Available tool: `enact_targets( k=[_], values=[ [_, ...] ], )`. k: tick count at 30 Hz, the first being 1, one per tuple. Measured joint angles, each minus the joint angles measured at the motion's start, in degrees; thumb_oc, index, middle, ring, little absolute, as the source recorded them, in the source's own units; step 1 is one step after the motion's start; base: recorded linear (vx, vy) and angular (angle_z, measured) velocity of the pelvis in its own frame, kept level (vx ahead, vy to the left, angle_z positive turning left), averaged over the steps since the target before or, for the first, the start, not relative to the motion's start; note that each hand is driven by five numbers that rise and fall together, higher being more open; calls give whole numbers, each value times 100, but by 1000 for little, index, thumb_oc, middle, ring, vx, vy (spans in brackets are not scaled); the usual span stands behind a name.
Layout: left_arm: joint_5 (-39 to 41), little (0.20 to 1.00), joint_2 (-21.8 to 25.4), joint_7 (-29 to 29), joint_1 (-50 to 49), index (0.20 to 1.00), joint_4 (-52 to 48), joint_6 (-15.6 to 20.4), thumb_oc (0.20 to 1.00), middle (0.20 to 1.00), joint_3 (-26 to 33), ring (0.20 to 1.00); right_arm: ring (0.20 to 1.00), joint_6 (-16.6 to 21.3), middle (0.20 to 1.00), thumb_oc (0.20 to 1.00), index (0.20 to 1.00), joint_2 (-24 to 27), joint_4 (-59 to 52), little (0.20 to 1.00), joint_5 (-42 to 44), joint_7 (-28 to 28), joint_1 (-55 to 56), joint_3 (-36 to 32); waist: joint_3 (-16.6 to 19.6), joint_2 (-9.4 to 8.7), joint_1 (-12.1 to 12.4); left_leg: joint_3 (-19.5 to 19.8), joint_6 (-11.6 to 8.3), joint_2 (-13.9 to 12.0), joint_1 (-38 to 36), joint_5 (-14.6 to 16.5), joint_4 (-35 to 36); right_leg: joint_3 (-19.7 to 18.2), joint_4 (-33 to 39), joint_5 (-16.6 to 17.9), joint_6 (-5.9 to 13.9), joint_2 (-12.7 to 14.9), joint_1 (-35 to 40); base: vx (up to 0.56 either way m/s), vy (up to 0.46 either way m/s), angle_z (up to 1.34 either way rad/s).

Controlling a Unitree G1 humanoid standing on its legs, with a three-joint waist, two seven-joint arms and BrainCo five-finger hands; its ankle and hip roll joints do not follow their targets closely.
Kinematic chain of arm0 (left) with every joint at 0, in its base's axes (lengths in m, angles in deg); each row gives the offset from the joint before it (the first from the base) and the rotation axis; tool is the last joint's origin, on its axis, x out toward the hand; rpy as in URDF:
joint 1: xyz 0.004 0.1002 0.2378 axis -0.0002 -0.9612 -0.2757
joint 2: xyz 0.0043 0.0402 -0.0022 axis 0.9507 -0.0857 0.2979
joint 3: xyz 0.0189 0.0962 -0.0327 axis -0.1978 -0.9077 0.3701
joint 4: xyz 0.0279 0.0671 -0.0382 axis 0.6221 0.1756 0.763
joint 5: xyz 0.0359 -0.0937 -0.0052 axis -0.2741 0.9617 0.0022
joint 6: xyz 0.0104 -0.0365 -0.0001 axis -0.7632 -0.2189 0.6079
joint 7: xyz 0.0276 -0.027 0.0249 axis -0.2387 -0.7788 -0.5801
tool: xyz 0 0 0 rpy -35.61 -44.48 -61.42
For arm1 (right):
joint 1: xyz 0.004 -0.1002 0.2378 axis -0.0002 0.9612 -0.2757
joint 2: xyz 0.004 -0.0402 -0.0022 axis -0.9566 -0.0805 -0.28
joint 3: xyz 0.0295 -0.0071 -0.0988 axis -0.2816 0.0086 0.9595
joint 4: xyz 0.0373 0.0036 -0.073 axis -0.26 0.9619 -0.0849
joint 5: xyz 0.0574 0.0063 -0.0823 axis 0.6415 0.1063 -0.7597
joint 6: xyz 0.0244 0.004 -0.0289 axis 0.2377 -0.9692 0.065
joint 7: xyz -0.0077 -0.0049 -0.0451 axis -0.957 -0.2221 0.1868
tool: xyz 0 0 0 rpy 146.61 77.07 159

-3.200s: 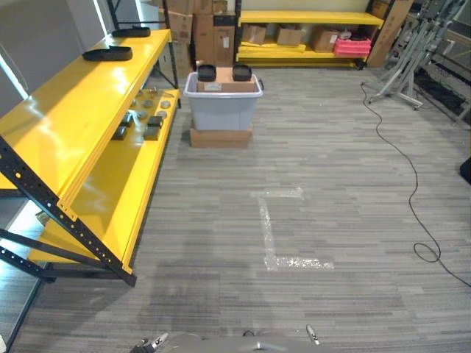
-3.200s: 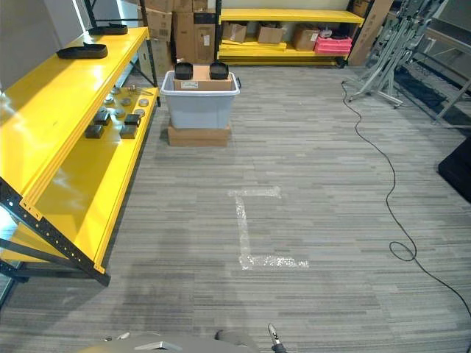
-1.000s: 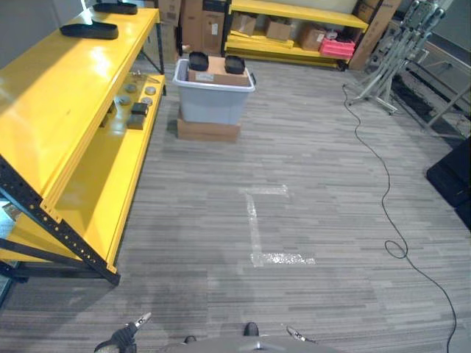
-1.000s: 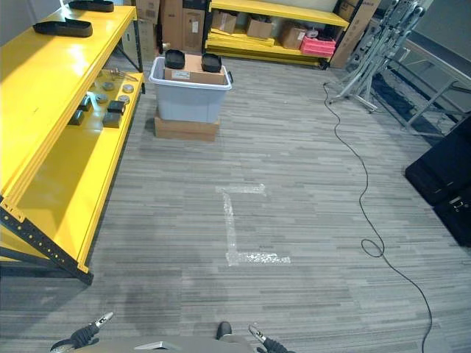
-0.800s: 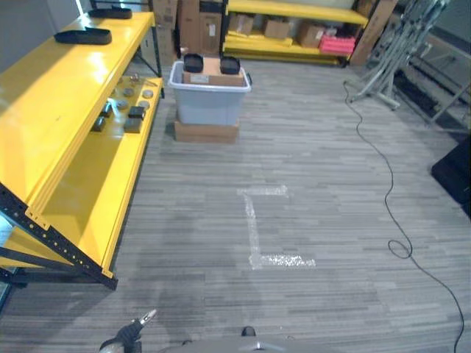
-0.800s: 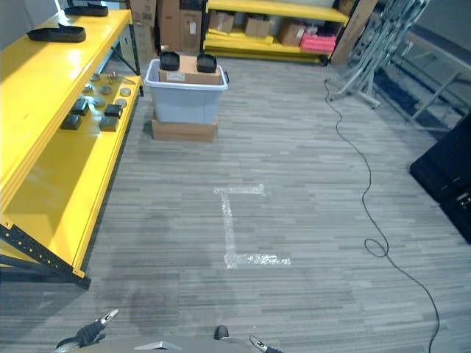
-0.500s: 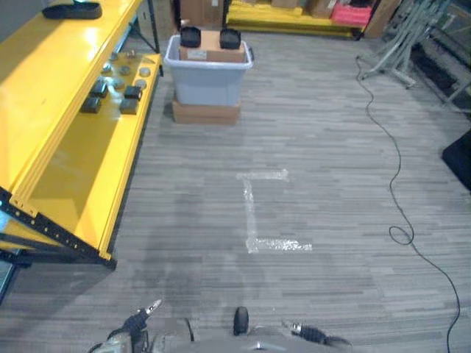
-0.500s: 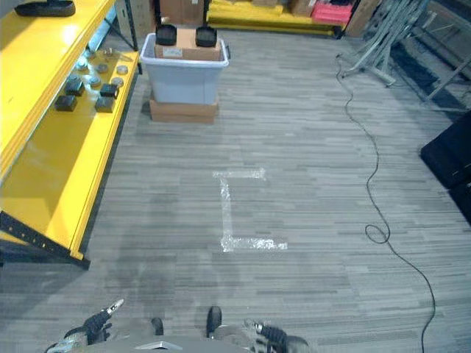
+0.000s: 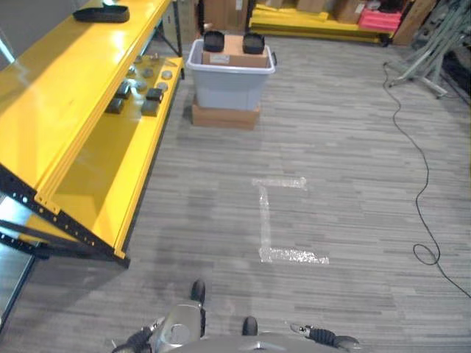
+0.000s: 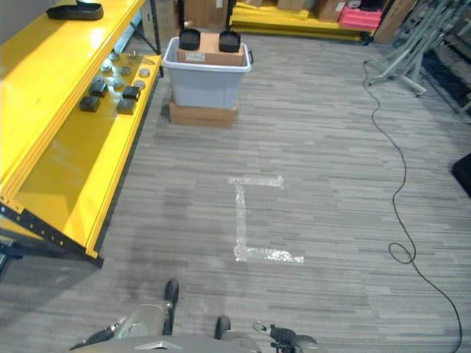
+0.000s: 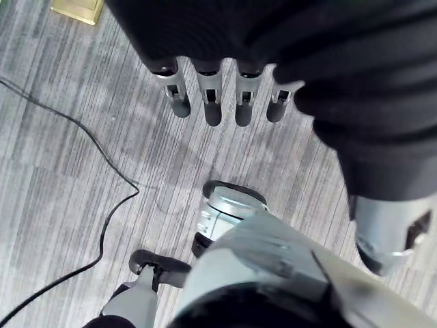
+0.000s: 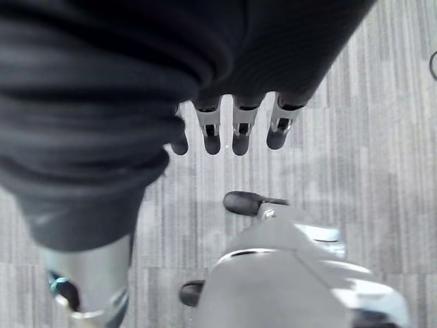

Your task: Move parts from the plastic box to the shelf.

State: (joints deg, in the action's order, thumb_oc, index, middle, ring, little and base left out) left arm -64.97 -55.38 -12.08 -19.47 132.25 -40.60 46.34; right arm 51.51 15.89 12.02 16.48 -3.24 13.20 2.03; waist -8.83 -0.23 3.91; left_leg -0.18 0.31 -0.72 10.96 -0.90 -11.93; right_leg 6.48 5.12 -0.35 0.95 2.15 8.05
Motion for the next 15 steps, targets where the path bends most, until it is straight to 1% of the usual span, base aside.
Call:
enact_targets(
  k=[1,2,3,4,5,6,7,8,9,10,11,12,13,14,15],
  values=[
    [-37,1000,27,-14,19,1000,-14,1,1000,1000,-34,1000,1000,0,1000,1000,1000,-55,1,1000,11,33,13,2,63,-45,-53,-42,191,150,-18,103,10,-111,-13,-136,4,75,30,188,136,-6],
    [-84,1000,87,-16,31,1000,-88,26,1000,1000,-80,1000,1000,-13,1000,1000,1000,-125,-39,1000,32,42,34,-6,175,-80,-104,-68,226,275,-79,131,183,-131,-154,-248,-77,164,-49,243,172,3],
    [-150,1000,169,-10,26,1000,-172,37,1000,1000,-88,1000,1000,-39,1000,1000,1000,-176,-32,1000,34,40,38,-25,201,-156,-142,-94,282,371,-227,114,364,-129,-332,-306,-86,212,-73,238,170,-6],
    [-213,1000,246,-14,95,1000,-203,41,1000,1000,-91,1000,1000,-60,1000,1000,1000,-224,-33,1000,33,42,65,-19,210,-170,-176,-138,387,423,-372,83,510,-117,-642,-343,-95,235,-134,211,167,-23],
    [-287,1000,333,-29,164,1000,-196,49,1000,1000,-117,1000,1000,-55,1000,1000,1000,-270,-67,1000,32,47,53,3,212,-146,-186,-187,491,450,-589,35,666,-88,-1297,-569,-86,228,-290,247,207,-43],
    [-454,1000,455,-32,302,1000,-219,71,1000,1000,-243,1000,1000,-50,1000,1000,1000,-308,-94,1000,32,49,2,4,185,-44,-210,-315,615,444,-784,71,805,84,-2752,-715,116,297,-860,269,229,-40],
    [-618,1000,524,-34,455,1000,-292,135,1000,1000,-436,1000,1000,-49,1000,1000,1000,-305,-261,1000,42,56,-24,4,190,1,-235,-405,670,453,-829,120,811,198,-3838,-782,187,436,-1437,237,176,-33],
    [-678,1000,576,-38,516,1000,-347,169,1000,1000,-540,1000,1000,-52,1000,1000,1000,-301,-266,1000,43,58,-40,-4,160,70,-228,-479,645,452,-839,148,813,227,-4150,-792,205,525,-1683,279,86,-36],
    [-684,1000,599,-62,516,1000,-444,192,1000,1000,-727,1000,1000,-56,1000,1000,1000,-275,-284,1000,37,57,-52,-27,161,65,-189,-629,600,453,-917,179,863,507,-4314,-782,210,761,-1974,248,-26,-46],
    [-674,1000,602,-67,522,1000,-482,201,1000,1000,-761,1000,1000,-64,1000,1000,1000,-274,-310,1000,18,63,-80,-23,139,78,-188,-667,567,459,-967,203,889,598,-4128,-766,233,861,-2063,503,-133,-44],
    [-653,1000,604,-64,514,1000,-484,198,1000,1000,-754,1000,1000,-136,1000,1000,1000,-285,-384,1000,-37,55,-46,-24,149,49,-221,-683,506,465,-1044,242,927,684,-3387,-736,267,841,-1993,363,-127,-20],
    [-630,1000,610,-61,551,1000,-510,172,1000,1000,-734,1000,1000,-163,1000,1000,1000,-285,-406,1000,-60,51,-24,-19,130,16,-256,-651,388,491,-1085,333,939,681,-2980,-703,314,767,-1969,453,-161,-14],
    [-575,1000,606,-55,507,1000,-568,108,1000,1000,-636,1000,1000,-159,1000,1000,1000,-278,-440,1000,-63,49,21,-11,128,0,-260,-645,321,515,-1136,373,980,681,-2319,-623,294,648,-1961,325,-103,1],
    [-545,1000,614,-50,490,1000,-571,79,1000,1000,-630,1000,1000,-160,1000,1000,1000,-279,-441,1000,-54,47,12,0,105,-2,-300,-619,319,542,-1197,375,1017,689,-1833,-543,292,551,-1884,434,-135,5],
    [-539,1000,609,-56,484,1000,-574,40,1000,1000,-647,1000,1000,-177,1000,1000,1000,-278,-448,1000,-56,47,82,-17,81,-56,-393,-605,317,607,-1298,409,1110,663,-1518,-342,257,446,-1919,433,-146,25]
  ],
)
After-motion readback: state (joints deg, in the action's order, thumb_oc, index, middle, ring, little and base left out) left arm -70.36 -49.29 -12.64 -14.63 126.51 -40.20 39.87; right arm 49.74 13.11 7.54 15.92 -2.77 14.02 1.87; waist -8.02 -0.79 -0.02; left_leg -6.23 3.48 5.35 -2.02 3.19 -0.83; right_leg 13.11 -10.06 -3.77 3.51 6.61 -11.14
